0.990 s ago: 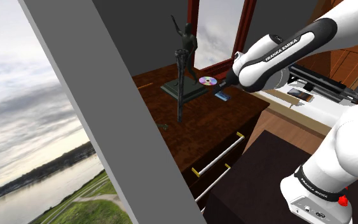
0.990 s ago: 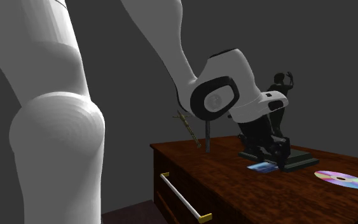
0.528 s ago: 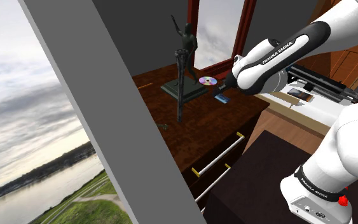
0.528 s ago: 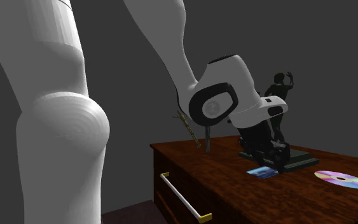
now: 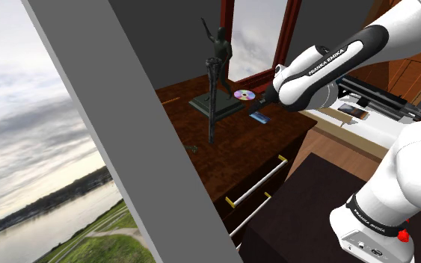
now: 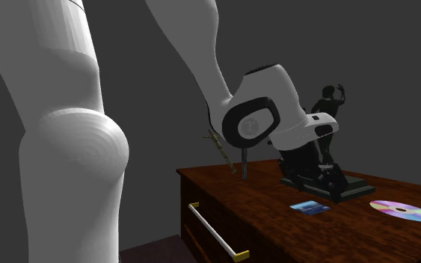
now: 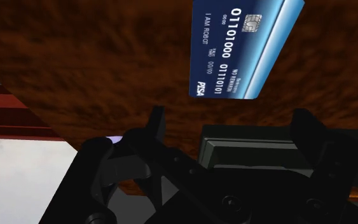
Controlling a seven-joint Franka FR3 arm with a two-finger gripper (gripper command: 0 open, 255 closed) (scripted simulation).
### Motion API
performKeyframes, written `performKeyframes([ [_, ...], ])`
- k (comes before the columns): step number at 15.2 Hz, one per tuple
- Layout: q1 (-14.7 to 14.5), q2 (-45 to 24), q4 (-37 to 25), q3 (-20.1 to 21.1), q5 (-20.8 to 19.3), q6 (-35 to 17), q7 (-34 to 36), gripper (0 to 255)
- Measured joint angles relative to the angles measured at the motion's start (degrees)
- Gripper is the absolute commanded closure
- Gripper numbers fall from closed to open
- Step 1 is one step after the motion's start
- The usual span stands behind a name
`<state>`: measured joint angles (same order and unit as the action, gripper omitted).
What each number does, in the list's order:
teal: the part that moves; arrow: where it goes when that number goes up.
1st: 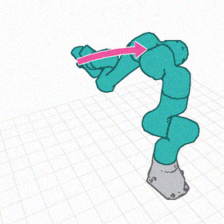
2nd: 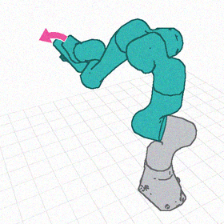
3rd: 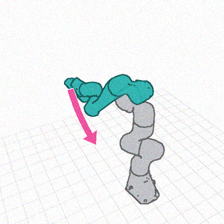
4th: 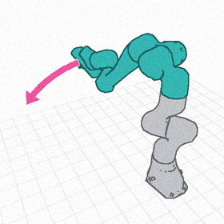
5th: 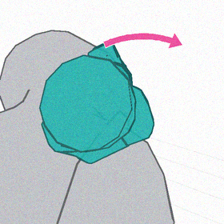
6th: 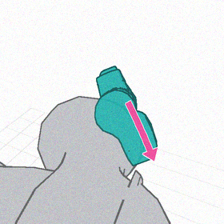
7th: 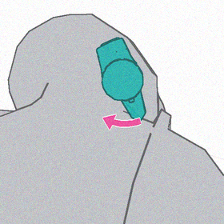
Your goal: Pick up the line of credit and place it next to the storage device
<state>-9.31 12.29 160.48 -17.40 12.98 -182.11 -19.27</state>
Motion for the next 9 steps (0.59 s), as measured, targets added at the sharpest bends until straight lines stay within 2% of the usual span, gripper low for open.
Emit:
performKeyframes([
  [1, 1.9, 1.3, 0.7, 1.7, -0.7, 0.7, 0.6, 0],
  [4, 9.8, 9.1, 2.8, 8.3, -3.9, 6.7, 3.1, 0],
  [6, 11.3, 11.0, 3.2, 9.5, -4.7, 8.3, 3.8, 0],
  [9, 11.8, 11.6, 3.3, 10.1, -5.0, 8.9, 4.2, 0],
])
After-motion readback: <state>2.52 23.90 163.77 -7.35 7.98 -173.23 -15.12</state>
